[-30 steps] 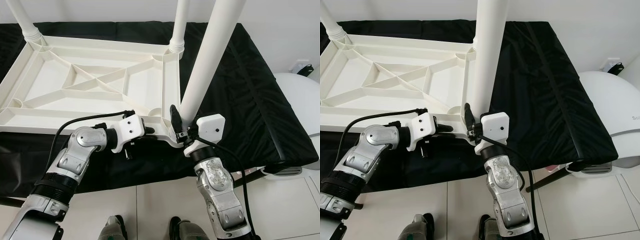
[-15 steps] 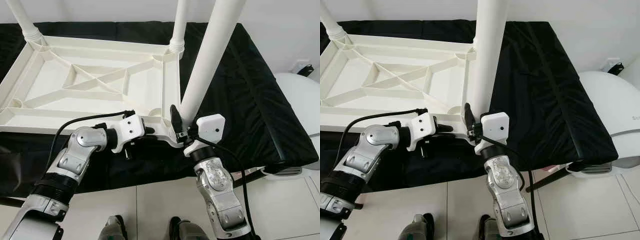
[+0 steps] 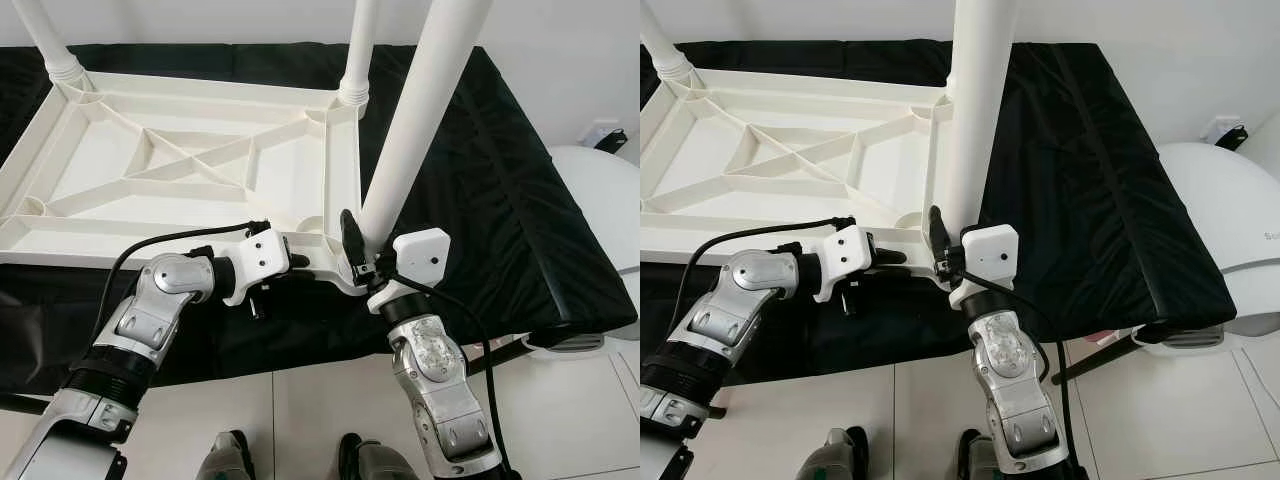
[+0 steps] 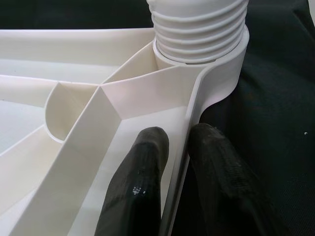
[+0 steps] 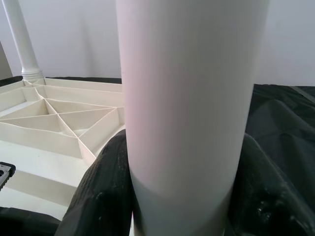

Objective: Building children table

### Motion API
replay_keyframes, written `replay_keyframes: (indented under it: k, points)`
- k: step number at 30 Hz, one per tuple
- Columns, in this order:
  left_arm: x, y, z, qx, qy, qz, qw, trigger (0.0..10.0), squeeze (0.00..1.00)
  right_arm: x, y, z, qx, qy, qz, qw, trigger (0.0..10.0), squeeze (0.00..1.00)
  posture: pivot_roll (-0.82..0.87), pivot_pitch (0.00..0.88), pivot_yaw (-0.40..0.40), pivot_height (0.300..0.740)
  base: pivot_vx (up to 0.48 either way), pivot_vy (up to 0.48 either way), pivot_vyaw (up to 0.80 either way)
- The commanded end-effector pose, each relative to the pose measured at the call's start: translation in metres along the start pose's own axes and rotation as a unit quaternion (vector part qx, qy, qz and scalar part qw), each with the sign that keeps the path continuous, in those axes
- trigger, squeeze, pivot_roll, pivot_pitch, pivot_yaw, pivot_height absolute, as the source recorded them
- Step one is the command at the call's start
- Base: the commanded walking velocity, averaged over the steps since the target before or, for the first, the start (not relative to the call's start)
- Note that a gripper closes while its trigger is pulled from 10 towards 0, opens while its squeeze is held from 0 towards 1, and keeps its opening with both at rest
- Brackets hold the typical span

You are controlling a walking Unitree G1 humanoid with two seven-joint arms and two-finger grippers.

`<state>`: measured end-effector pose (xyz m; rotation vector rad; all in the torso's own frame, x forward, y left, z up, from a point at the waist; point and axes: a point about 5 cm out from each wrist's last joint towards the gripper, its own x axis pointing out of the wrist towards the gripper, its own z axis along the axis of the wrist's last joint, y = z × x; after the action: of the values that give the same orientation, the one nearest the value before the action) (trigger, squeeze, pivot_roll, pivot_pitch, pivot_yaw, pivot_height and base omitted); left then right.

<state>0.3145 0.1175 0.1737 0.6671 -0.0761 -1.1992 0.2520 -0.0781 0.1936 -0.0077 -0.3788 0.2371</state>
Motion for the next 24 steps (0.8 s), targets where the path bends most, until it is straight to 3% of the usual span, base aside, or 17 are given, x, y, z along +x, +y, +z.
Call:
replay_keyframes:
  k: [1,3,7,8,10,11,24]
  points:
    - [-0.0076,0.0014,-0.0039,-0.009,0.002,0.02,1.0,10.0,0.0,-0.015,-0.0106,-0.0392,-0.009,0.111,-0.043,0.993,10.0,0.29,0.1,0.243,-0.014,0.74,0.0,0.0,0.0]
    - [-0.0076,0.0015,-0.0038,-0.009,0.002,0.02,1.0,10.0,0.0,-0.0147,-0.0103,-0.039,-0.006,0.11,-0.04,0.993,10.0,1.0,0.1,0.243,-0.014,0.74,0.0,0.0,0.0]
    - [-0.0077,0.0018,-0.0038,-0.009,0.002,0.021,1.0,10.0,0.0,-0.0143,-0.009,-0.0381,0.0,0.107,-0.03,0.994,10.0,1.0,0.1,0.242,-0.016,0.74,0.0,0.0,0.0]
    - [-0.0078,0.0018,-0.0038,-0.009,0.002,0.022,1.0,10.0,0.0,-0.0142,-0.0075,-0.0378,0.005,0.108,-0.021,0.994,10.0,0.95,0.1,0.243,-0.017,0.74,0.0,0.0,0.0]
    - [-0.0079,0.0018,-0.0038,-0.009,0.002,0.022,1.0,10.0,0.0,-0.0142,-0.0065,-0.0377,0.008,0.108,-0.016,0.994,10.0,0.95,0.1,0.243,-0.017,0.74,0.0,0.0,0.0]
    - [-0.0079,0.0018,-0.0038,-0.01,0.001,0.022,1.0,10.0,0.0,-0.0142,-0.006,-0.0374,0.008,0.108,-0.013,0.994,10.0,0.0,0.1,0.244,-0.018,0.74,0.0,0.0,0.0]
    - [-0.0084,0.0021,-0.0039,-0.011,0.001,0.024,1.0,10.0,0.0,-0.0137,-0.0072,-0.0339,0.015,0.094,0.008,0.995,10.0,0.0,0.1,0.247,-0.017,0.74,0.0,0.0,0.0]
